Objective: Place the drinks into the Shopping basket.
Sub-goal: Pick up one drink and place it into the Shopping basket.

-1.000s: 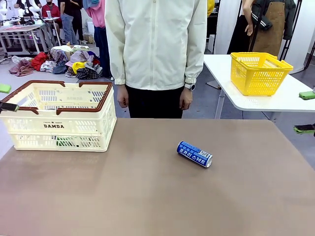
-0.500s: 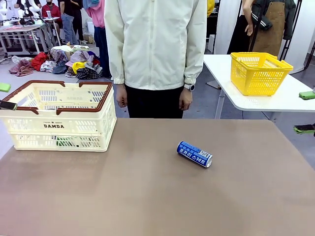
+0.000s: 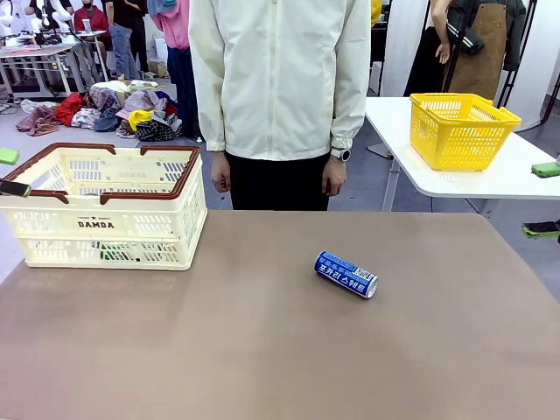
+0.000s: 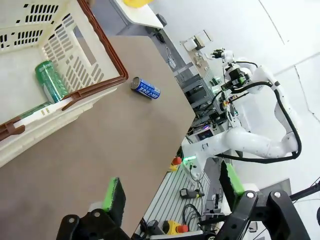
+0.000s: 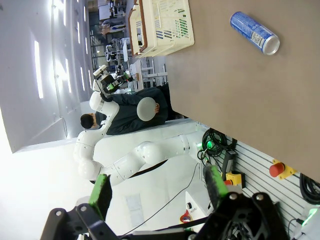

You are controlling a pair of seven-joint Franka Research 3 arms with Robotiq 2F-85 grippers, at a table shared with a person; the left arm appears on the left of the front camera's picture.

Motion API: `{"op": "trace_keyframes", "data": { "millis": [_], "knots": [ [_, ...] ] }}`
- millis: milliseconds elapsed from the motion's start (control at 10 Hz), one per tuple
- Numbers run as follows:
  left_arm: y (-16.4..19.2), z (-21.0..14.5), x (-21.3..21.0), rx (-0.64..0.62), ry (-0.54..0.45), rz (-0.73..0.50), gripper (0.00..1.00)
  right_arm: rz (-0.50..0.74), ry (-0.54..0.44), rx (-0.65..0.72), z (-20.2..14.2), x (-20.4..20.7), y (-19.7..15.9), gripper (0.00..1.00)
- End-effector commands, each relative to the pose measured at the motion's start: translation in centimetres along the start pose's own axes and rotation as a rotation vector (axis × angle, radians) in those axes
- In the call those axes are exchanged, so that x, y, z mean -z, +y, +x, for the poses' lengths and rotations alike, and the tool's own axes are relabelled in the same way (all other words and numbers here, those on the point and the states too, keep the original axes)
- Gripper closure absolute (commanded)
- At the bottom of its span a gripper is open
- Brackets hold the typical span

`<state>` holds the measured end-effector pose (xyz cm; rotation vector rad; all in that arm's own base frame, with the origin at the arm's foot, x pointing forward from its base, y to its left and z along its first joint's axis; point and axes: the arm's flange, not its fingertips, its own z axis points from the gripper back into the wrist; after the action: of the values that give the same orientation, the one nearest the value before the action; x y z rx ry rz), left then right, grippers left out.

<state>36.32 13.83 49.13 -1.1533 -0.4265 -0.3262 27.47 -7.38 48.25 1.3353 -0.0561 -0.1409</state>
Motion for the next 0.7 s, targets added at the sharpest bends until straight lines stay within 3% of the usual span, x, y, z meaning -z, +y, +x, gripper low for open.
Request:
{"op": "trace_keyframes", "data": {
  "millis": [0, 600],
  "knots": [
    [-0.26, -0.33, 0.1, -0.003, -0.007, -0.011, 0.0, 0.007, 0.005, 0.001, 0.02, -0.17, 0.43, 0.0],
    [0.0, -0.01, -0.02, 0.0, 0.0, 0.0, 0.0, 0.007, 0.005, 0.001, 0.02, -0.17, 0.43, 0.0]
  ]
}}
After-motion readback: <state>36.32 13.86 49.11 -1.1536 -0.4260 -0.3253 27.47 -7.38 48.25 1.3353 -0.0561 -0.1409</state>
